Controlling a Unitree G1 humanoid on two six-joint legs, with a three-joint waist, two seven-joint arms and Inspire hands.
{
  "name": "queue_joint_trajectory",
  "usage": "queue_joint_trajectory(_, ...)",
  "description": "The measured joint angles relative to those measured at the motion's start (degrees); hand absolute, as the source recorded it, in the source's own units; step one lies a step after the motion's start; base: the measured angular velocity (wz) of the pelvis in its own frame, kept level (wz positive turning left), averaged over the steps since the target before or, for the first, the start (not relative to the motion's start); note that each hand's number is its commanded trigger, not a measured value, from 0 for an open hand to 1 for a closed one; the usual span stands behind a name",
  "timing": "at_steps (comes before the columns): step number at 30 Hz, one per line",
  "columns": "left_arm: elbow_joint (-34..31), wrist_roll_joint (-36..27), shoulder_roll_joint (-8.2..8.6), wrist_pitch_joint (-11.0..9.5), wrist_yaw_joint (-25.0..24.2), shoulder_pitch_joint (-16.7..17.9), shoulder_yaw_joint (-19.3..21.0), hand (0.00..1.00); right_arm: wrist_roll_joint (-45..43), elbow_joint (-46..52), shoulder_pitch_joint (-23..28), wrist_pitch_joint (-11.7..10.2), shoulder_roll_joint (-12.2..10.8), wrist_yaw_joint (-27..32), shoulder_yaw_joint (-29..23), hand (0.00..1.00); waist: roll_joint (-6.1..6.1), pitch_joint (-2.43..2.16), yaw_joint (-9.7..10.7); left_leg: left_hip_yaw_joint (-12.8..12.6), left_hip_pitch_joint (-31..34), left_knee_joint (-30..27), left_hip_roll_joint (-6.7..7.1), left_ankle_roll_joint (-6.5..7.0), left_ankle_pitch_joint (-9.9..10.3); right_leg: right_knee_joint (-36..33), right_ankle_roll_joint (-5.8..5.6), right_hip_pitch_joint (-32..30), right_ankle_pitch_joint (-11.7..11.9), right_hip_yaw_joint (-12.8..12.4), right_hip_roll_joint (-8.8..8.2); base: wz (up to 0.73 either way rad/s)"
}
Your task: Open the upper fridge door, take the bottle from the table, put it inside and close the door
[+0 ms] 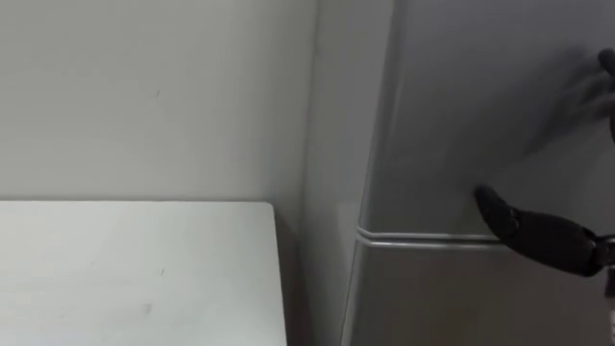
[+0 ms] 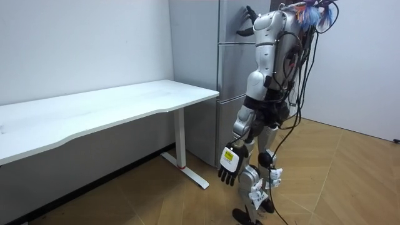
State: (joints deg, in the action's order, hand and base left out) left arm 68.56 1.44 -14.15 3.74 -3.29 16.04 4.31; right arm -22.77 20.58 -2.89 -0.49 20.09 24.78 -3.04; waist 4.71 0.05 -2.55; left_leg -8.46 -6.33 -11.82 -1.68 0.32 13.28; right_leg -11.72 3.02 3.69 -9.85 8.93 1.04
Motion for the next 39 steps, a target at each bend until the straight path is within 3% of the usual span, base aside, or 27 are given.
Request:
queue_joint_trajectory(7,-0.08,-0.78,-0.57,-0.11,0.32,0.04,0.45,0.00,-0.31,-1.66,-0.27,-0.75,0.01,0.93,-0.70,0.00,-0.16,-0.31,-0.59,1.13,1.54,-0.56,0.02,-0.18,-0.70,-0.17,-0.10,-0.63,0.20,1.37,-0.22,0.07)
queue_joint_trajectory(17,-4.04,-0.65,-0.53,-0.40,0.59,2.28,1.40,0.00,0.00,-2.40,-0.19,-0.91,0.07,1.95,-2.40,0.00,-0.30,-0.32,-0.37,2.41,2.65,-1.76,0.17,-0.05,-0.83,-0.33,-0.15,-0.66,0.17,3.31,-0.83,0.11)
queue_joint_trajectory(22,-4.29,-0.52,-0.77,-0.46,0.47,3.52,3.28,0.00,1.83,-2.38,-0.13,-2.49,0.62,1.29,-4.05,0.00,-0.28,-0.29,1.35,2.53,2.66,-1.78,0.37,0.00,-0.81,-1.01,-0.19,-0.69,-0.23,3.88,-1.28,0.08)
queue_joint_trajectory(29,-4.18,0.45,-0.70,-2.42,2.19,3.99,5.76,0.00,8.91,-3.11,1.38,-5.91,3.94,4.00,-11.72,0.00,-0.31,-0.25,2.28,2.29,2.25,-1.70,0.29,0.46,-0.47,-0.90,-0.30,-0.20,-0.42,3.70,-1.56,0.03)
queue_joint_trajectory(34,-4.21,1.54,-0.33,-3.32,4.44,3.99,7.22,0.00,14.24,-4.11,4.38,-6.23,4.71,6.47,-18.60,0.00,-0.46,-0.17,4.00,1.63,1.63,-0.75,0.58,0.76,-0.16,-0.94,-0.97,0.12,-1.13,3.60,-1.90,0.06)
queue_joint_trajectory(39,-4.49,1.99,-0.32,-3.85,5.70,3.71,8.06,0.00,18.61,-4.47,8.30,-7.12,4.72,9.73,-20.97,0.00,-0.64,-0.18,5.49,0.70,1.54,-0.35,0.56,0.79,-0.15,-0.83,-1.06,0.18,-1.18,3.29,-1.90,-0.07)
